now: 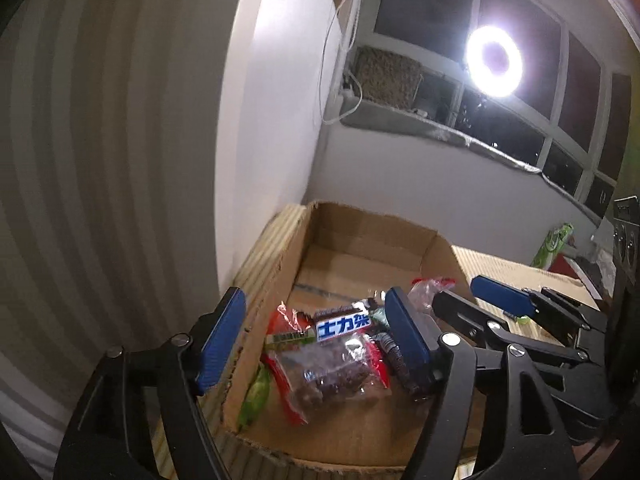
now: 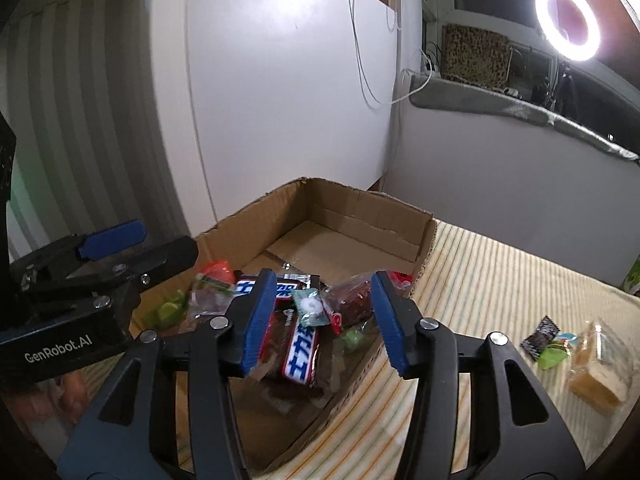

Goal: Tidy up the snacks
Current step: 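Withdraw both tools from the box toward the remaining snacks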

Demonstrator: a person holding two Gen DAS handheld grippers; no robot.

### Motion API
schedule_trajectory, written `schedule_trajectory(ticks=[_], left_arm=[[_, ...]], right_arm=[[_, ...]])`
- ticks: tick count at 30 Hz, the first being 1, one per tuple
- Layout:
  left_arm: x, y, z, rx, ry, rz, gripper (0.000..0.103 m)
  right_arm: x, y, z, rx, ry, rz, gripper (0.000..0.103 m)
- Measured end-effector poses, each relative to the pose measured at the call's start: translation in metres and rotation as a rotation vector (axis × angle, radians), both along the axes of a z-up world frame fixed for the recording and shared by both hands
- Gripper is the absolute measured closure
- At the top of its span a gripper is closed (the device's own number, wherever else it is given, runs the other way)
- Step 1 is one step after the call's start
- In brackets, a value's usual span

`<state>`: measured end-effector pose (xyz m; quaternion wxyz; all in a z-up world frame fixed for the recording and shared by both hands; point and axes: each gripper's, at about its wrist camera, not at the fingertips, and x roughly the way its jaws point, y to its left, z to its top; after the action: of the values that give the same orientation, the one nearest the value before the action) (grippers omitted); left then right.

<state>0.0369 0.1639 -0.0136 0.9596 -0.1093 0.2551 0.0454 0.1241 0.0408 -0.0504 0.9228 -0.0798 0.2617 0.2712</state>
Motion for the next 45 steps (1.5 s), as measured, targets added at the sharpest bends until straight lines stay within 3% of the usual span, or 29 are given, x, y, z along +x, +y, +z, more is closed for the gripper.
schedule_trajectory(ticks=[8, 17, 24, 32, 38, 41, 45], left_arm=[[-0.04, -0.001, 0.024, 0.026, -0.055, -0.005, 0.027], [-0.046, -0.001, 0.032, 0.052, -0.07, 0.016, 0.026], [-0.032, -0.021, 0.031, 0.091, -0.05, 0.003, 0.026], [-0.002, -0.099, 0.033, 0.163, -0.033, -0.115, 0.026], [0.013, -0.188, 0.03, 0.179, -0.032, -0.289, 0.026], [0.013, -0.219, 0.026, 0.177, -0.025, -0.364, 0.026], [0.008, -0.233, 0.021, 0.177, -0.013, -0.406, 0.026]], right_arm=[[-0.04, 0.002, 0.017, -0.006, -0.045, 0.013, 0.044], [-0.045, -0.004, 0.023, 0.023, -0.056, 0.026, 0.044], [-0.036, -0.045, 0.014, 0.08, -0.032, -0.017, 0.044], [-0.036, -0.151, 0.003, 0.124, -0.02, -0.194, 0.043], [-0.061, -0.253, -0.005, 0.147, 0.003, -0.403, 0.034], [-0.075, -0.276, -0.006, 0.156, 0.008, -0.443, 0.034], [-0.083, -0.272, 0.0, 0.141, 0.004, -0.428, 0.034]])
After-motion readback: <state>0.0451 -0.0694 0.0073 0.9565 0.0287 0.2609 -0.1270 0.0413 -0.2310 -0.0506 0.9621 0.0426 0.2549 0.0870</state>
